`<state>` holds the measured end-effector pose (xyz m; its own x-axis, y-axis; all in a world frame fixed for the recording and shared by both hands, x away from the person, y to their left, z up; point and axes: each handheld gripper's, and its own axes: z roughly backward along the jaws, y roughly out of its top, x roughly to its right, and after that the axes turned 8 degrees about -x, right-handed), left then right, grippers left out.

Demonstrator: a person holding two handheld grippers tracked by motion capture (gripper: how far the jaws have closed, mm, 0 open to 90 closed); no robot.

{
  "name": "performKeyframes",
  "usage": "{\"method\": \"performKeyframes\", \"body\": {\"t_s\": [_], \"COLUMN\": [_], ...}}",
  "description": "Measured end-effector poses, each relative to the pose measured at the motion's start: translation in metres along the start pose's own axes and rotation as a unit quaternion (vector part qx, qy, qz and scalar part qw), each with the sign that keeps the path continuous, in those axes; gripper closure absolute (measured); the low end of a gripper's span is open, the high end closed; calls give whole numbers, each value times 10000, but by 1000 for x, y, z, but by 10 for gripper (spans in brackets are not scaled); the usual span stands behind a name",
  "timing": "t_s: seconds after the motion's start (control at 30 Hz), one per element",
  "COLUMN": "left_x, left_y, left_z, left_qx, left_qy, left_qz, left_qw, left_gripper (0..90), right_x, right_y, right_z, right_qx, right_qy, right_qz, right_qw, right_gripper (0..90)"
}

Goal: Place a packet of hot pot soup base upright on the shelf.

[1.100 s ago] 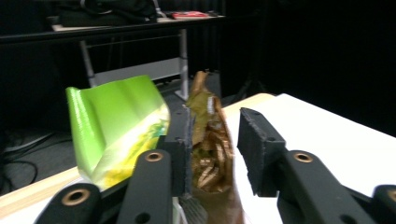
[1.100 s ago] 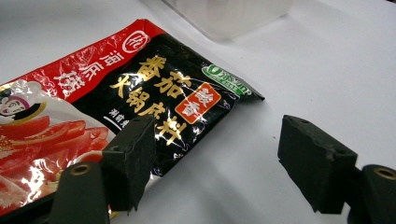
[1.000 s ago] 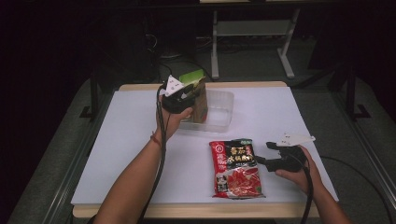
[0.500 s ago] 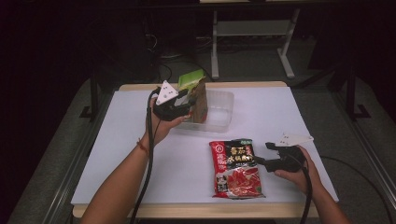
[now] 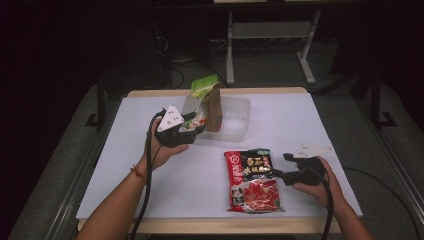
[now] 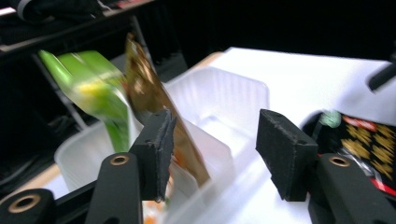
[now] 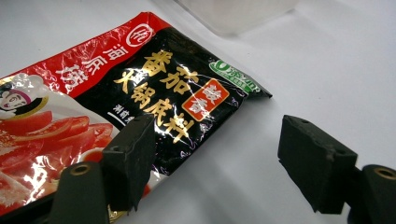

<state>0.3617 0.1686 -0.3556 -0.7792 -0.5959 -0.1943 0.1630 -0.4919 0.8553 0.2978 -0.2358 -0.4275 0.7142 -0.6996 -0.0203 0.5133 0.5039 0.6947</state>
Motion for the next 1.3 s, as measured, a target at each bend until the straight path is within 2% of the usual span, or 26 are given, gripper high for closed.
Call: {"method": "performKeyframes", "body": {"t_s": [0.47, 0.63, 0.87, 1.03, 1.1, 1.3], "left_x": [14, 18, 23, 27, 29, 41], "left_y": [-36, -46, -56, -62, -65, -64], "left_z": [5, 4, 1, -6, -10, -21], "left_qx": [-384, -541, -668, -791, -845, -1004], "left_qy": [-365, -321, -503, -753, -903, -1156], "left_qz": [54, 55, 73, 143, 205, 137], "left_qw": [9986, 9980, 9965, 9939, 9921, 9881], "left_gripper": [395, 371, 349, 323, 322, 302], "right_x": [-3, -5, -6, -7, -8, -9], "right_y": [1, 1, 1, 2, 2, 3], "right_z": [-2, -5, -9, -12, -13, -19], "right_qx": [-56, -113, -149, -199, -232, -347], "right_qy": [65, 92, 134, 169, 213, 392], "right_qz": [22, 28, 8, -22, -51, -116], "right_qw": [10000, 9999, 9998, 9997, 9995, 9986], "right_gripper": [257, 247, 233, 212, 202, 188]}}
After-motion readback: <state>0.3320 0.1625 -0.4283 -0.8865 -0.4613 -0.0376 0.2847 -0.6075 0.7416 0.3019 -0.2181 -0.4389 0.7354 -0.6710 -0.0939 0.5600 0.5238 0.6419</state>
